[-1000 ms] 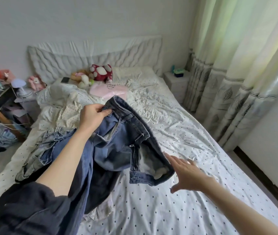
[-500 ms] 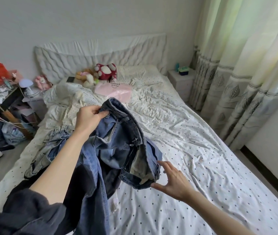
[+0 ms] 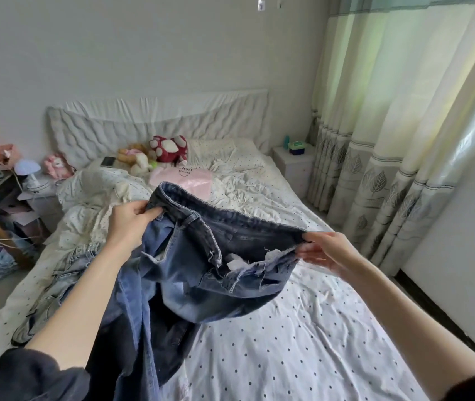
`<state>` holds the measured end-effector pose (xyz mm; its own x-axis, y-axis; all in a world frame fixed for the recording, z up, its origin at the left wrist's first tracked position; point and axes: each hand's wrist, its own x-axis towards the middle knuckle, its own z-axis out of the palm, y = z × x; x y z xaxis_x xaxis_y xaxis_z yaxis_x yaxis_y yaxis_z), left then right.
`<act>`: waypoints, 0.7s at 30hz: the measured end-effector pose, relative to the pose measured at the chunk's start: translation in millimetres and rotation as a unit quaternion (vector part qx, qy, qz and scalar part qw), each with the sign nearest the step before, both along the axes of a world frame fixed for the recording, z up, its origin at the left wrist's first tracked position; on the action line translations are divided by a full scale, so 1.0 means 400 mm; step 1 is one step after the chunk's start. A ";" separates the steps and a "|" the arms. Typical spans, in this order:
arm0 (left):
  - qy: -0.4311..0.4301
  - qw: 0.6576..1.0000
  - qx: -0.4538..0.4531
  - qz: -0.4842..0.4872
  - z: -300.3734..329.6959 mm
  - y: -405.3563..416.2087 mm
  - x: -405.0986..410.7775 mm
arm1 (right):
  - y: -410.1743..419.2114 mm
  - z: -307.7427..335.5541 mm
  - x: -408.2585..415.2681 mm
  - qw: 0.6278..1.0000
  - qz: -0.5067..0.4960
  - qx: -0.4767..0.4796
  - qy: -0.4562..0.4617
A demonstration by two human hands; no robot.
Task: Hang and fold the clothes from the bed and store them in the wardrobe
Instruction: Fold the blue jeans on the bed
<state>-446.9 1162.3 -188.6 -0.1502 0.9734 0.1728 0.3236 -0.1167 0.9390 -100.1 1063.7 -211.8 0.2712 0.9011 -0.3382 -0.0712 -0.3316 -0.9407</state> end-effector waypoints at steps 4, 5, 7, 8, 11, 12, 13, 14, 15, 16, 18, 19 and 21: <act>-0.033 0.998 0.052 0.026 0.123 0.041 0.004 | 0.034 0.215 0.037 0.982 0.098 0.140 0.077; -0.046 0.997 0.060 0.026 0.145 0.048 0.004 | 0.041 0.252 0.037 0.977 0.114 0.171 0.049; -0.058 0.995 0.080 0.029 0.222 0.064 0.008 | 0.062 0.344 0.030 0.958 0.086 0.220 -0.165; -0.057 0.994 0.091 0.030 0.262 0.066 0.014 | 0.077 0.379 0.027 0.930 0.060 0.225 -0.284; -0.050 0.990 0.127 0.018 0.368 0.072 0.032 | 0.119 0.460 0.038 0.860 -0.023 0.251 -0.444; -0.045 0.989 0.137 0.015 0.406 0.074 0.041 | 0.132 0.493 0.046 0.852 -0.053 0.261 -0.450; -0.038 0.990 0.133 0.017 0.415 0.081 0.041 | 0.147 0.499 0.047 0.856 -0.074 0.266 -0.437; -0.039 0.989 0.146 0.009 0.468 0.083 0.052 | 0.152 0.554 0.058 0.856 -0.094 0.287 -0.420; -0.039 0.989 0.146 0.002 0.496 0.082 0.058 | 0.158 0.583 0.060 0.861 -0.103 0.309 -0.391; -0.033 0.988 0.148 -0.007 0.532 0.080 0.062 | 0.160 0.621 0.061 0.864 -0.115 0.334 -0.358; -0.061 0.985 0.160 -0.034 0.616 0.079 0.073 | 0.160 0.718 0.063 0.854 -0.144 0.395 -0.305; -0.075 0.980 0.177 -0.045 0.680 0.074 0.081 | 0.155 0.792 0.064 0.841 -0.162 0.430 -0.286; -0.103 0.973 0.198 -0.061 0.763 0.058 0.090 | 0.132 0.891 0.058 0.821 -0.198 0.485 -0.226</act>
